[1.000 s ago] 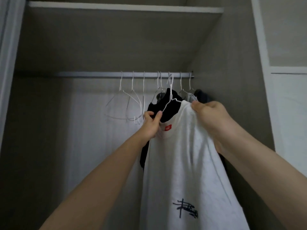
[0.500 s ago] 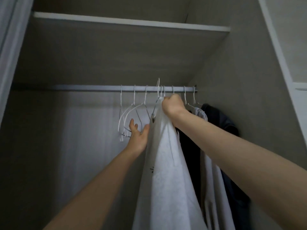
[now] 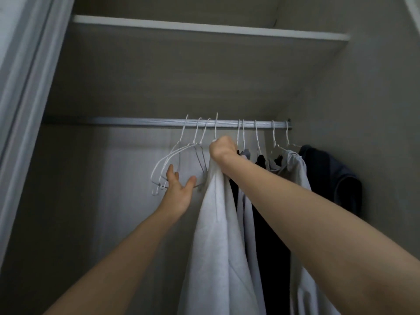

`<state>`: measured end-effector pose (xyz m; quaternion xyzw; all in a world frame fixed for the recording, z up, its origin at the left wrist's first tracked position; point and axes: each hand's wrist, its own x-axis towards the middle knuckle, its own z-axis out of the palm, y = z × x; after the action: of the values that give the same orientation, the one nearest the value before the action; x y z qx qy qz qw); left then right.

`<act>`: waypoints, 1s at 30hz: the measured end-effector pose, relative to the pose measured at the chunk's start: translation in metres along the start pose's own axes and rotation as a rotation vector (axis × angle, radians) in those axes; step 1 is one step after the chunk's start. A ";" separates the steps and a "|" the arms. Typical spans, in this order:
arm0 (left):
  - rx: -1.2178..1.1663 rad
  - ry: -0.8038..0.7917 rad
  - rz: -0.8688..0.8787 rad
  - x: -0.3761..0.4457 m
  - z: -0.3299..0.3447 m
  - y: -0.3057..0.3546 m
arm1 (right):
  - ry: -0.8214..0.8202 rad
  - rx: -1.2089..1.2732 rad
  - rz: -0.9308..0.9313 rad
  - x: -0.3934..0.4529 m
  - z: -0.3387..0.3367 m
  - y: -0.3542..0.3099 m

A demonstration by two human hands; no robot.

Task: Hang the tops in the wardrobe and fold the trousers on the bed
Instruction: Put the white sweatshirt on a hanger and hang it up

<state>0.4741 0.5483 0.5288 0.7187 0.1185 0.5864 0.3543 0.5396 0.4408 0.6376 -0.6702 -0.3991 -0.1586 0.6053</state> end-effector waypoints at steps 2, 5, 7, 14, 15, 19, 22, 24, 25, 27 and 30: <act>0.020 0.029 0.006 0.004 -0.015 -0.004 | -0.038 0.013 -0.011 -0.002 0.013 -0.003; 0.045 0.066 0.012 0.009 -0.033 -0.013 | -0.085 0.042 -0.023 -0.007 0.032 -0.011; 0.098 0.095 0.020 0.008 -0.044 -0.021 | -0.092 0.057 -0.020 -0.010 0.042 -0.016; 0.158 0.135 0.037 -0.002 -0.060 -0.031 | -0.013 0.199 0.056 -0.007 0.046 -0.015; 0.169 0.166 0.028 -0.002 -0.060 -0.029 | 0.009 0.207 0.062 -0.005 0.044 -0.011; 0.232 0.235 0.064 -0.010 -0.067 -0.022 | -0.010 0.181 0.098 -0.004 0.042 0.007; 0.268 0.132 0.138 -0.028 -0.062 -0.024 | -0.170 0.239 0.109 -0.015 0.043 0.015; 0.278 0.023 0.157 -0.041 -0.054 -0.025 | -0.314 0.245 0.137 -0.021 0.040 0.011; 0.259 -0.039 0.170 -0.047 -0.049 -0.024 | -0.400 0.225 0.161 -0.024 0.037 0.008; 0.163 -0.183 0.198 -0.059 -0.039 -0.019 | -0.560 0.184 0.217 -0.030 0.033 0.001; 0.126 -0.253 0.190 -0.078 -0.025 -0.020 | -0.656 0.135 0.254 -0.038 0.030 -0.004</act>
<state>0.4333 0.5265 0.4576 0.8155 0.0409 0.5135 0.2637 0.5045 0.4557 0.6072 -0.6882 -0.4952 0.1683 0.5028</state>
